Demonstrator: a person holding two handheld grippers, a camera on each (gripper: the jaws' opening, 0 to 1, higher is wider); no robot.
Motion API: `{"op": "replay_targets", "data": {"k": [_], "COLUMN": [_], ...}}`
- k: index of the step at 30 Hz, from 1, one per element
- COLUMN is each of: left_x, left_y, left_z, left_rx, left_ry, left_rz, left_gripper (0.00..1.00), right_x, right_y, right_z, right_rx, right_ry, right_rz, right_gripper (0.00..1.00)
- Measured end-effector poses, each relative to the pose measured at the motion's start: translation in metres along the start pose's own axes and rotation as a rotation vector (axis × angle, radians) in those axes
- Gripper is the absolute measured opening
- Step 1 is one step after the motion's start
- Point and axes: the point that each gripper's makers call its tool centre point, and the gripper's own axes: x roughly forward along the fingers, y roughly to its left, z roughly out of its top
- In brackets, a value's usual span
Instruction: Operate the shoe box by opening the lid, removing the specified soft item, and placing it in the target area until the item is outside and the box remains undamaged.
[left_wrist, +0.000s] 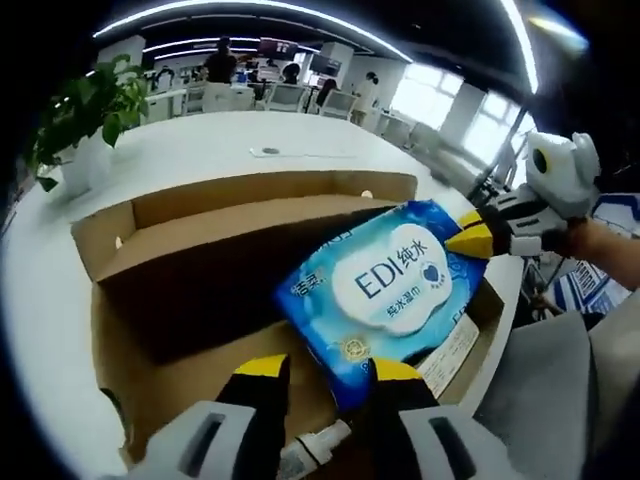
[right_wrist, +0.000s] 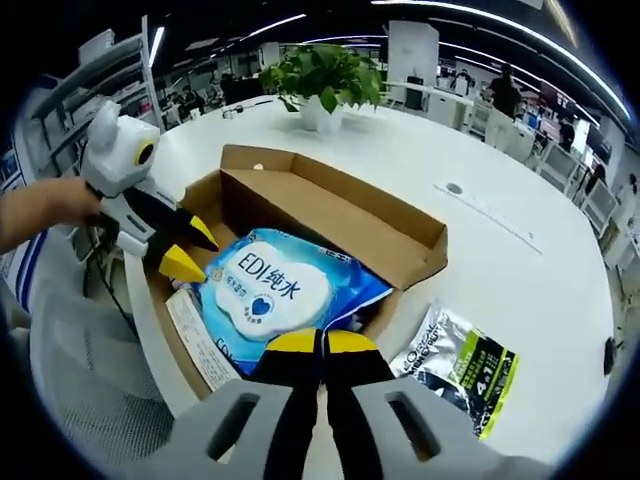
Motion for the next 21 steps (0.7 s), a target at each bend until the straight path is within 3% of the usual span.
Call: {"op": "replay_targets", "data": {"k": [3,7,12,17,21], "left_x": [0.003,0.009,0.015,0.015,0.016], "left_y": [-0.001,-0.002,-0.008,-0.006,-0.005], "left_z": [0.004,0.001,0.001,0.004,0.004], "left_rx": [-0.058,-0.1,-0.212,-0.242,-0.205], "left_ry": [-0.024,-0.009,-0.008,-0.021,-0.01], "left_rz": [-0.013,-0.035,-0.068,-0.061,-0.031], "left_gripper": [0.28,0.27,0.27,0.18,0.07], "right_x": [-0.001,-0.001,-0.001,-0.001,-0.002], "right_y": [0.0,0.0,-0.001,-0.002,-0.001], "right_z": [0.0,-0.001,-0.003,-0.004,-0.004], "right_rx": [-0.011,0.003,0.009,0.041,0.054], "right_ry": [-0.001,-0.005,-0.007,-0.017,-0.021], "right_rz": [-0.004,-0.004,-0.007,-0.01,-0.011], "right_gripper": [0.0,0.0,0.0,0.0,0.0]}}
